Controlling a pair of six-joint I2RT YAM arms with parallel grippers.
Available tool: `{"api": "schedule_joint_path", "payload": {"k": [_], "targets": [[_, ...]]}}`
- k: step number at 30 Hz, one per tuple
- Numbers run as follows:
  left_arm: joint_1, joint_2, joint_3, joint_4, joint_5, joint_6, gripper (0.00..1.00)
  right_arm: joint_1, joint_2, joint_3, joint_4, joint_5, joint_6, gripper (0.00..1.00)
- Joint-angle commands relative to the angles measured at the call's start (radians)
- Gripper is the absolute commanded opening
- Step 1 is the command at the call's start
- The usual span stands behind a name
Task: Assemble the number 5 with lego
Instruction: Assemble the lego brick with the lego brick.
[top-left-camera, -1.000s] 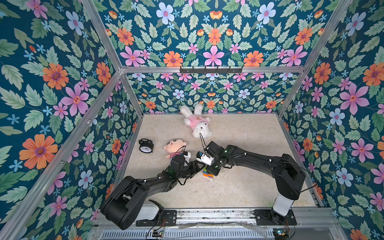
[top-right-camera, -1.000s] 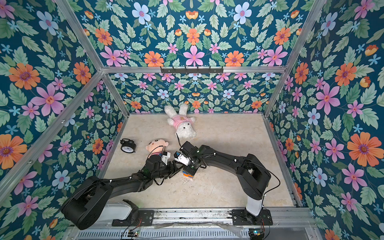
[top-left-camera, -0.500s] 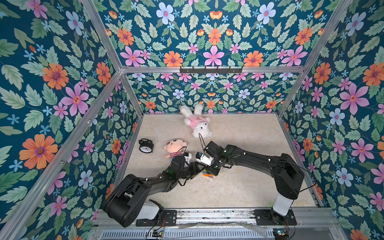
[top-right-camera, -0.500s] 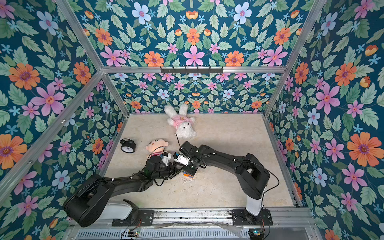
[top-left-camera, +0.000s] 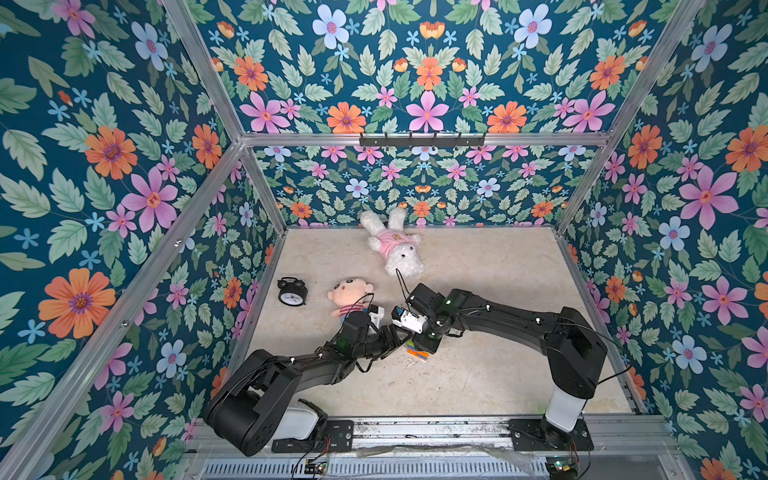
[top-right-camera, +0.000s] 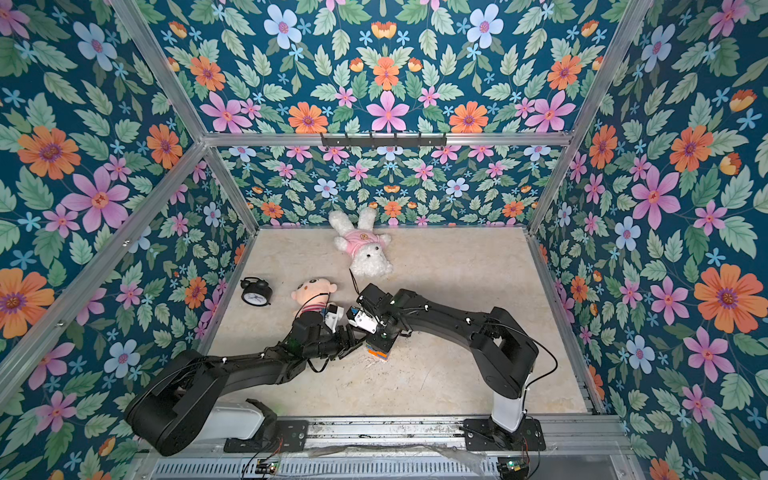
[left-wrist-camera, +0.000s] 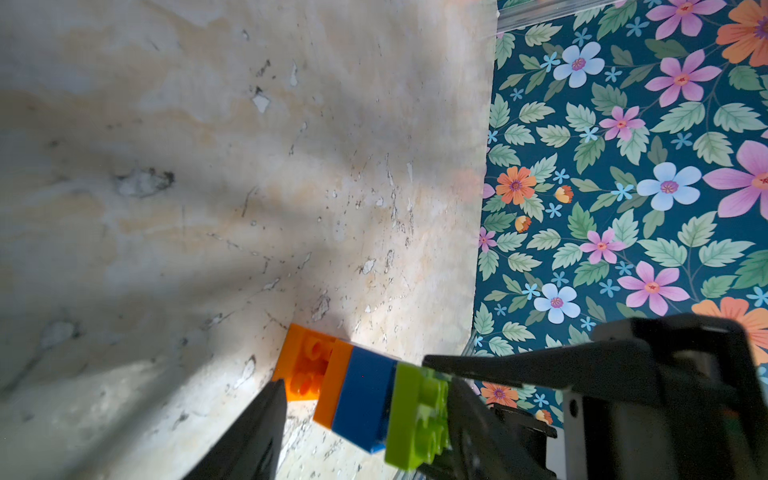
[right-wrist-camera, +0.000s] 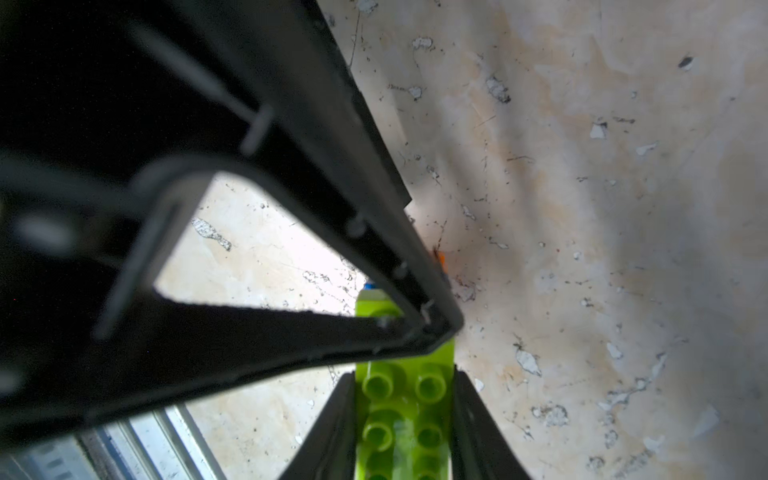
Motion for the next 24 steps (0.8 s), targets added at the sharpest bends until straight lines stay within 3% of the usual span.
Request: {"api": "schedule_joint_path", "payload": {"k": [1,7,14,24], "targets": [[-0.003,0.011,-0.003,0.018,0.026,0.014,0.66,0.001,0.001,-0.025,-0.019,0.006,0.029,0.28],[-0.011,0.033,-0.004,0.059,0.052,0.016,0.66,0.001,-0.004,-0.043,-0.009,0.004,0.065,0.28],[-0.019,0.043,0.004,0.052,0.056,0.026,0.56,0.0,-0.01,-0.044,-0.01,0.003,0.079,0.3],[-0.022,0.035,0.014,-0.013,0.046,0.065,0.51,0.005,-0.021,-0.038,-0.001,-0.008,0.091,0.35]]}}
